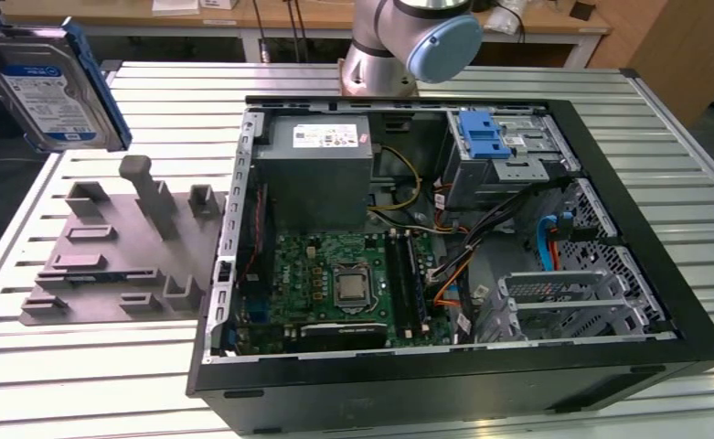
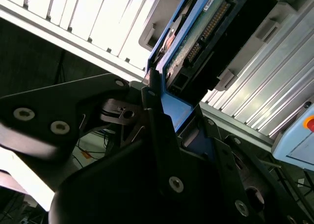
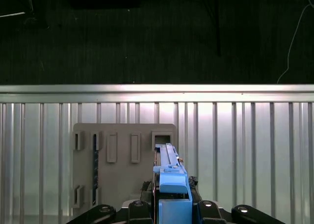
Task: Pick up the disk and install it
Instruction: 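Pick up the disk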
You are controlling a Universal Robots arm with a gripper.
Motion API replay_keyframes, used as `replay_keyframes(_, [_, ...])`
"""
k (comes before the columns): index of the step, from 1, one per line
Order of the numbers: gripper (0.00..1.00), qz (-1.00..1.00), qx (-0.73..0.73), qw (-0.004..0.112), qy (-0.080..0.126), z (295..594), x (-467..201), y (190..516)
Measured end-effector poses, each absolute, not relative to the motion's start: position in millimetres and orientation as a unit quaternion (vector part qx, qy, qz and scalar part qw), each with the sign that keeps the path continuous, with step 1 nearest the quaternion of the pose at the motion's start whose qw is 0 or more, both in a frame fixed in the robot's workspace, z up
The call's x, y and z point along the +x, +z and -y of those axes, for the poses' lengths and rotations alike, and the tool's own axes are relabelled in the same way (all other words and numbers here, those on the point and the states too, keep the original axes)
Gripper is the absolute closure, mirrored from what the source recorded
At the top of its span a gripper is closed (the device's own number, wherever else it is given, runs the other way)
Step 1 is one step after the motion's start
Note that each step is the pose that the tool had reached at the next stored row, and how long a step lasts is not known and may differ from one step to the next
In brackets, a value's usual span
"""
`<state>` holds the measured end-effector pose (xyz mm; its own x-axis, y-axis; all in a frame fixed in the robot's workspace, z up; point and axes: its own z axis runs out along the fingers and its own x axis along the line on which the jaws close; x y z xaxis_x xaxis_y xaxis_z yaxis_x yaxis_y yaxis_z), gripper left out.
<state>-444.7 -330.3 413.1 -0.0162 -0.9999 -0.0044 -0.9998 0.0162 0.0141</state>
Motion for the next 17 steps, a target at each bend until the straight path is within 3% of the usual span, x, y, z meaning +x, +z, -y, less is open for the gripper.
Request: replay_keyframes(17, [0.64, 0.713, 0.701, 0.003, -0.007, 330.3, -444.7, 424.9])
